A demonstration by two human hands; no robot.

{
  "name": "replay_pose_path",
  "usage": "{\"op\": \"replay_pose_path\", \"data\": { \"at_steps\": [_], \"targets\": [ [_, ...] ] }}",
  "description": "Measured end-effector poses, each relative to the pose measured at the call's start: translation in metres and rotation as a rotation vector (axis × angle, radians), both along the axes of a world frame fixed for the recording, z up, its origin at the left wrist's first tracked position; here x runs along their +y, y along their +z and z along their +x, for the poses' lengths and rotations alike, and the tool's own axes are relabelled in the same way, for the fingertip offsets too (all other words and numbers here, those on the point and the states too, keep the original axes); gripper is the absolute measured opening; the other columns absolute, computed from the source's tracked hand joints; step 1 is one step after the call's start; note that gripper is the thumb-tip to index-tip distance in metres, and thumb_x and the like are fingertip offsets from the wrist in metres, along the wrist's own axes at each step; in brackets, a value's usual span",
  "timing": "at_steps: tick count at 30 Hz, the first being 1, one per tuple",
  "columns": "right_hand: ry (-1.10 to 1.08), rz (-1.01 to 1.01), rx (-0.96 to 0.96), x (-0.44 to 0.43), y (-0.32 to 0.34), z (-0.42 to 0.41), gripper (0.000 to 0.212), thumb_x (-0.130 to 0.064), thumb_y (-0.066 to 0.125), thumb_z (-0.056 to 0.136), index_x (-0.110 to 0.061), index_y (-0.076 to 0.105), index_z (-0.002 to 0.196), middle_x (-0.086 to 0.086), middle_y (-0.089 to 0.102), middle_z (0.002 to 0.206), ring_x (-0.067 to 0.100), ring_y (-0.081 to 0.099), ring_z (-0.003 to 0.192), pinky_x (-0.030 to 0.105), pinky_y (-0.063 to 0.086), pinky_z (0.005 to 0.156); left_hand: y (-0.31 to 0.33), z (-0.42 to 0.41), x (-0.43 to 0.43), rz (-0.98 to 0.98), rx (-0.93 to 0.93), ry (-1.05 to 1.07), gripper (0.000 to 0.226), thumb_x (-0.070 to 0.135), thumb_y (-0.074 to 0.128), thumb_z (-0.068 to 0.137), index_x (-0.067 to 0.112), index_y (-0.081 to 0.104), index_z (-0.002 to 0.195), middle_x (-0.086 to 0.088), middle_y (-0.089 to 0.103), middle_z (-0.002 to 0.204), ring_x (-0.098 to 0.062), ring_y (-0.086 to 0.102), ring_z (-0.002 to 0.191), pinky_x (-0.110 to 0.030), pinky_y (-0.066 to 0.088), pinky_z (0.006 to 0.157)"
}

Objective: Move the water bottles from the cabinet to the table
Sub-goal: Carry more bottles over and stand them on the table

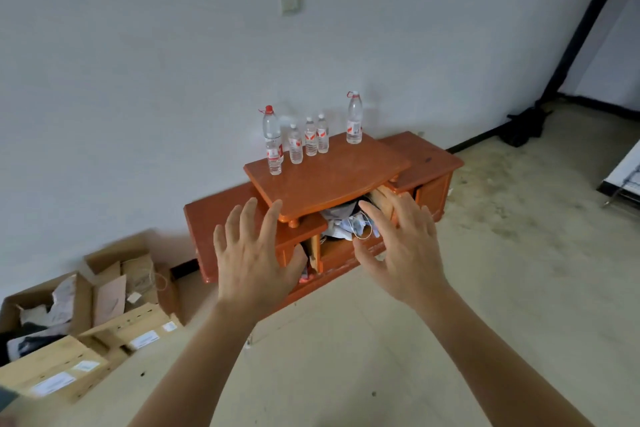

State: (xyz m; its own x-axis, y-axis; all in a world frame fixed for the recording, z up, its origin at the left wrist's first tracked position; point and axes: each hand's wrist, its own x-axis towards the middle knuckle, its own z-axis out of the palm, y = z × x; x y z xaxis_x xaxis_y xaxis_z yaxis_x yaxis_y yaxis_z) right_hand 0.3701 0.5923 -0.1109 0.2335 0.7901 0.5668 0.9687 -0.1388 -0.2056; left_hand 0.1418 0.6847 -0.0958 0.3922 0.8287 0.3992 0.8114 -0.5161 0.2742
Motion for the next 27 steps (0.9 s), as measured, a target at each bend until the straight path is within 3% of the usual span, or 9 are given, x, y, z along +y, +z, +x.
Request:
{"op": "replay_pose_path", "data": {
  "at_steps": [7,11,17,21,27],
  "targets": [
    [-0.218,-0.136,0.032,0.103,0.003,0.09,0.064,-0.06,0.049,0.09,-0.035,0.043,0.148,0.008,0.035,0.158,0.038,0.029,0.148,0.062,0.026,0.118,-0.009,0.096,0.148,-0.076,0.075,-0.117,0.076,0.069,0.036,0.086,0.037,0.022,0.153,-0.008,0.018,0.164,-0.033,0.011,0.152,-0.061,0.016,0.12],
    [-0.255,-0.173,0.071,0.16,-0.017,0.138,0.067,-0.056,0.058,0.089,-0.035,0.041,0.15,0.009,0.034,0.16,0.038,0.028,0.149,0.062,0.026,0.119,-0.027,0.146,0.214,-0.099,0.093,-0.141,0.078,0.07,0.027,0.083,0.037,0.021,0.153,-0.008,0.018,0.164,-0.032,0.01,0.153,-0.061,0.016,0.121],
    [-0.216,-0.148,0.168,0.269,-0.045,0.225,0.069,-0.059,0.053,0.086,-0.038,0.037,0.149,0.009,0.035,0.159,0.039,0.03,0.148,0.062,0.028,0.117,-0.051,0.226,0.321,-0.151,0.12,-0.113,0.074,0.063,0.045,0.088,0.039,0.019,0.153,-0.006,0.016,0.164,-0.031,0.009,0.152,-0.062,0.02,0.12],
    [-0.149,-0.205,0.248,0.367,-0.041,0.292,0.072,-0.065,0.045,0.087,-0.044,0.025,0.152,0.007,0.026,0.164,0.036,0.022,0.152,0.06,0.023,0.119,-0.038,0.276,0.4,-0.168,0.104,-0.036,0.075,0.06,0.052,0.087,0.038,0.022,0.152,-0.003,0.018,0.162,-0.03,0.015,0.15,-0.06,0.026,0.118],
    [0.0,-0.244,0.331,0.507,-0.039,0.359,0.075,-0.067,0.048,0.089,-0.042,0.02,0.154,0.006,0.024,0.165,0.031,0.024,0.152,0.06,0.028,0.119,-0.037,0.326,0.493,-0.312,-0.117,0.078,0.077,0.055,0.058,0.085,0.044,0.019,0.151,0.001,0.019,0.161,-0.029,0.022,0.147,-0.056,0.033,0.115]
  ]
}}
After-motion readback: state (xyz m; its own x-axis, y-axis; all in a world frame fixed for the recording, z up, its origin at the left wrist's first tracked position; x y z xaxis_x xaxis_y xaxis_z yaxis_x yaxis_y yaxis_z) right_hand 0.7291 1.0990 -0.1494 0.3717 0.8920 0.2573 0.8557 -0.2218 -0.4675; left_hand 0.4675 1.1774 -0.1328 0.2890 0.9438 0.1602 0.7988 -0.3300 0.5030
